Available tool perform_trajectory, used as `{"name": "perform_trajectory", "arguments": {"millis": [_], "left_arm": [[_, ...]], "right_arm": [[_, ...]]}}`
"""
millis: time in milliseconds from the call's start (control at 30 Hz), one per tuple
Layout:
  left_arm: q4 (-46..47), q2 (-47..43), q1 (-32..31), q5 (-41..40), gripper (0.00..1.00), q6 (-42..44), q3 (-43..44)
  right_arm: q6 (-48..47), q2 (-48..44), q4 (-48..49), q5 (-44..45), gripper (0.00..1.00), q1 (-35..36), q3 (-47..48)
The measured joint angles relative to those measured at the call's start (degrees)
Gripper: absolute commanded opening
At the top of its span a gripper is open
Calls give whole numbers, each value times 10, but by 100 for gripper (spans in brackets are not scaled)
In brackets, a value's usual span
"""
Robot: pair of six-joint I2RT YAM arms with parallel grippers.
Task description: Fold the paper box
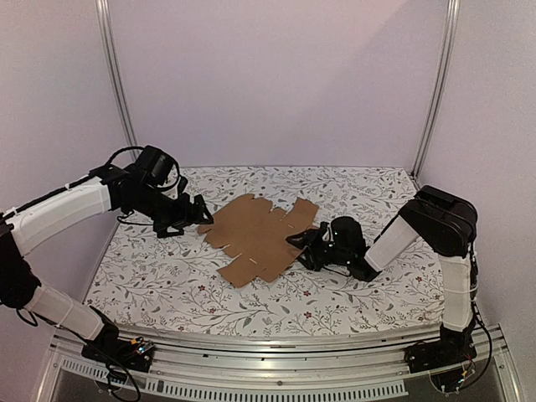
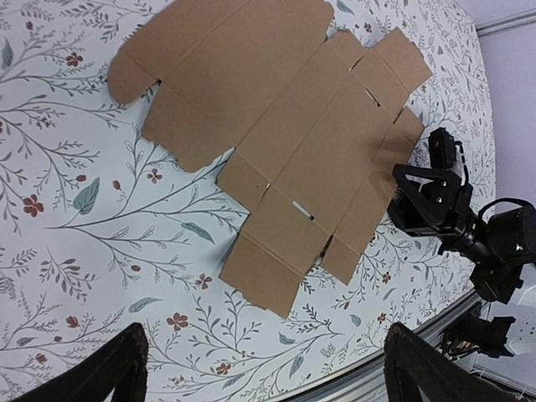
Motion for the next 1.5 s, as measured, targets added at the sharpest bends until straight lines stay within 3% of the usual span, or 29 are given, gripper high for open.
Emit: {"name": "perform_trajectory", "arguments": {"millis": [267, 767, 1167, 1367, 1500], "left_arm": [[-15, -18, 0, -1, 96, 3, 0], [-14, -2, -1, 10, 96, 17, 13], [-12, 16, -11, 14, 96, 19, 26], [-9, 24, -18, 15, 96, 30, 53], [-4, 35, -19, 21, 96, 38, 81]], "right_arm": [[9, 20, 2, 23, 0, 14, 11], [8, -40, 79, 40, 0, 26, -126], [-19, -66, 158, -19, 0, 27, -215], [-90, -153, 22, -63, 0, 28, -231], [-189, -296, -175, -75, 0, 34, -210]]}}
